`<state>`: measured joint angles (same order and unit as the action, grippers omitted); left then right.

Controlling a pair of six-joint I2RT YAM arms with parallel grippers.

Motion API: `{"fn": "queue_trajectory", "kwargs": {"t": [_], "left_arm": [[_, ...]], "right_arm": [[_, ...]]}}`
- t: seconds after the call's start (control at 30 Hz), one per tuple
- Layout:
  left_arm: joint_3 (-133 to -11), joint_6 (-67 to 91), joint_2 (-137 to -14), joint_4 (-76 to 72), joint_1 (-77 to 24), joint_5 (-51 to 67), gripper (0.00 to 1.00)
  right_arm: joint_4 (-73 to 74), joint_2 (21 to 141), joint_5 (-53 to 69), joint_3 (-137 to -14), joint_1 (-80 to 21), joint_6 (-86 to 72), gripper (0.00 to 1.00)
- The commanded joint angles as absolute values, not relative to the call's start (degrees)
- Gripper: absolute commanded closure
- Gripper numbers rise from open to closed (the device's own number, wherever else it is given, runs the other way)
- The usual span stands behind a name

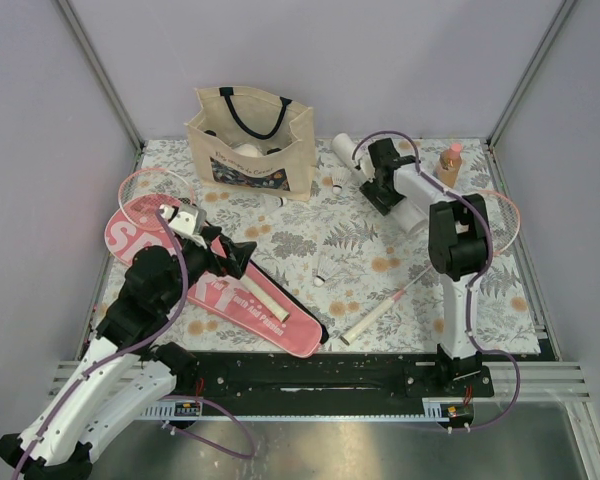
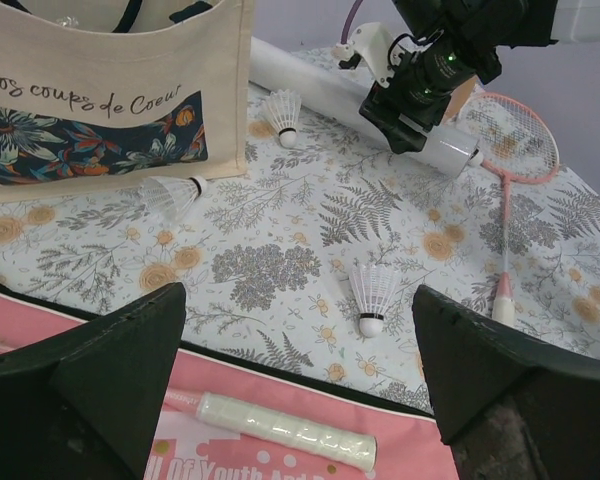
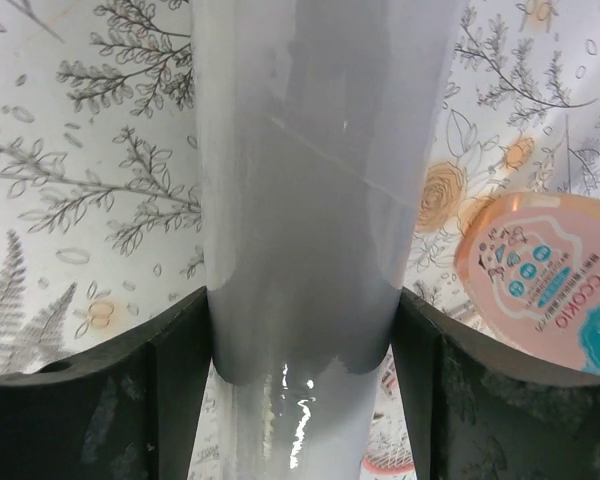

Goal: Pack up the badminton gear

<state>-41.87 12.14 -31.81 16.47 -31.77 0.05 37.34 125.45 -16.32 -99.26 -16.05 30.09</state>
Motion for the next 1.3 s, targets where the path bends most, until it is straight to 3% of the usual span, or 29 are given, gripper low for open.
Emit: {"fn": "queue_trajectory", "kwargs": {"t": [0.0,0.27,0.5,0.63,0.77,0.93,1.27], "left_arm": [[-39.91,9.15,-29.97,9.85,-31.82,2.28,0.02],[-37.44,2.03,-30.23,4.39,-31.90,13.44,0.08],[-43.32,-10.08,-34.01,6.94,-34.62,12.66,0.10],[-45.09,-23.43,-36.91,7.38,-38.57,11.43,0.09],[-46.05,-37.67,-41.38,7.47,-42.70,10.81,0.01],[-47.29,-48.24,-48.24,4.94,-46.92,10.54,0.01],[-54.49,-56.86,-61.51,3.69,-53.70,10.64,0.01]], "right_arm": [[38.05,113.31,-14.68,-99.41,-15.91,27.69,0.45],[41.30,98.46,-19.25,-93.00,-18.45,16.54,0.49],[44.12,81.85,-16.88,-80.70,-24.16,3.89,0.51],[44.65,70.60,-9.51,-72.44,-25.05,-3.39,0.52],[44.73,60.40,2.52,-65.84,-25.14,-6.85,0.52],[45.62,51.96,13.52,-61.35,-25.49,-9.49,0.52],[39.82,47.46,31.81,-57.57,-26.28,-15.91,0.54]]}}
